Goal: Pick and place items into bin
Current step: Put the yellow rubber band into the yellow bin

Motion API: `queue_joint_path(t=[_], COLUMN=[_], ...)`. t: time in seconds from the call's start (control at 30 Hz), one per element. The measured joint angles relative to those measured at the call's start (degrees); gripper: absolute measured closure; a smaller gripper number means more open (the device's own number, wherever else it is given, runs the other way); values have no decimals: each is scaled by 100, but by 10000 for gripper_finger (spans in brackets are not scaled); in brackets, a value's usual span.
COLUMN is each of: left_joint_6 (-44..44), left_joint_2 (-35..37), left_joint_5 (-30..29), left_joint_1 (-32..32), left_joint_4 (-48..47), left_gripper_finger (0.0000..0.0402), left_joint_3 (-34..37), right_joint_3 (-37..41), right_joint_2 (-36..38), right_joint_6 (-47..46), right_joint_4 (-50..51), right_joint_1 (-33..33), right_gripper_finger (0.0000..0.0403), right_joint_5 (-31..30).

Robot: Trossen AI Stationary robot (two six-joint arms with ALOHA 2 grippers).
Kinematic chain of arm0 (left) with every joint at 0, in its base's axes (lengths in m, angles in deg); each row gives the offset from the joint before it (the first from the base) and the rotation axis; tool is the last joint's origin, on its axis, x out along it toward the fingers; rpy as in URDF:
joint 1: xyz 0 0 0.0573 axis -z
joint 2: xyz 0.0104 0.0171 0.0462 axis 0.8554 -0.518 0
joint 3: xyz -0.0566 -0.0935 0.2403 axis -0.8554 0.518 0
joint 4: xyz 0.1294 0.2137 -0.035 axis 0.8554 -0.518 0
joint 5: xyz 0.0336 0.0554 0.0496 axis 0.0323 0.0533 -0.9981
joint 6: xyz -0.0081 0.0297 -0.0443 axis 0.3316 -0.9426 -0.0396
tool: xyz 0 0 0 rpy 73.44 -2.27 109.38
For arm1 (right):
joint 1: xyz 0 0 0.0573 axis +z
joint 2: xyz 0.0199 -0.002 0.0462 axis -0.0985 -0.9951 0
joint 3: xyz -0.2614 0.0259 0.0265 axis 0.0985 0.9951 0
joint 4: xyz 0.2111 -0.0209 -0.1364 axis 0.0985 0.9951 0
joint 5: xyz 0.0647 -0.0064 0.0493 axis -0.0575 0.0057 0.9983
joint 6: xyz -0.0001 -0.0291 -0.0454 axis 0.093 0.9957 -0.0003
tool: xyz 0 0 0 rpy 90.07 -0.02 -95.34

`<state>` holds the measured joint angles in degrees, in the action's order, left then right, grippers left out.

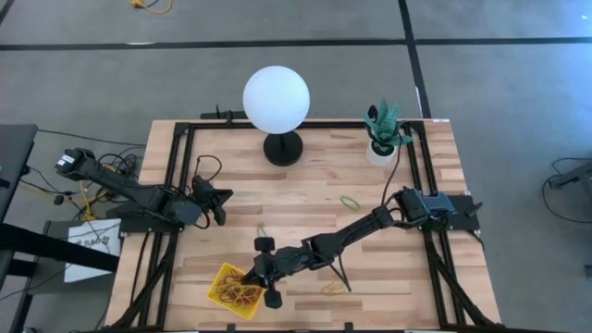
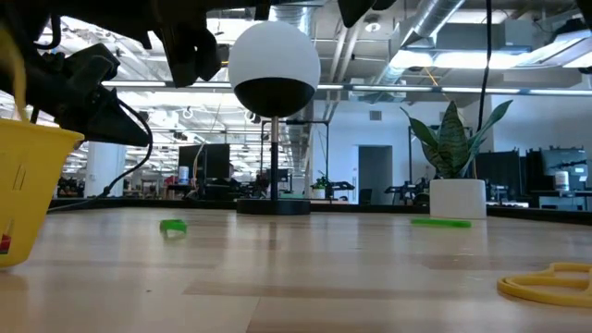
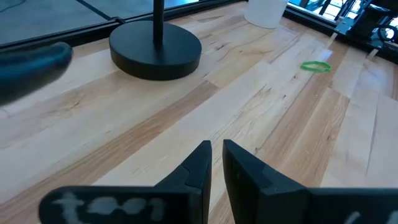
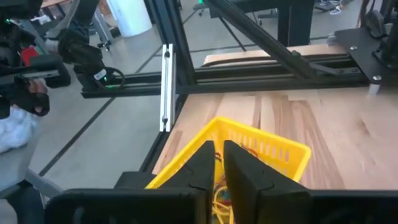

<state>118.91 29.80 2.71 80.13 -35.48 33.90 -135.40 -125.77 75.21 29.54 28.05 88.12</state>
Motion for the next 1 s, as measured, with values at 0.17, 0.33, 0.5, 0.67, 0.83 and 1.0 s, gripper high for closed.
queue_joint_path(t=[0.17,0.33,0.5,0.67,0.83,1.0], left_joint_6=[-4,-6,-6,-4,-1,3], left_joint_2=[-2,0,-1,0,0,0], left_joint_5=[0,0,0,2,2,4], left_joint_1=[-1,-1,0,1,0,-1], left_joint_4=[-2,-2,-24,-125,-125,-120], left_gripper_finger=[374,374,374,374,374,374], left_joint_3=[0,0,0,0,0,0], right_joint_3=[0,0,4,2,2,2], right_joint_2=[0,0,249,745,1098,1165], right_joint_6=[-354,-393,-732,-1414,-1539,-2223], right_joint_4=[276,784,1985,3713,5084,6356], right_joint_1=[34,80,82,205,652,1138], right_gripper_finger=[336,312,313,320,321,321], right_joint_5=[2,58,216,426,502,682])
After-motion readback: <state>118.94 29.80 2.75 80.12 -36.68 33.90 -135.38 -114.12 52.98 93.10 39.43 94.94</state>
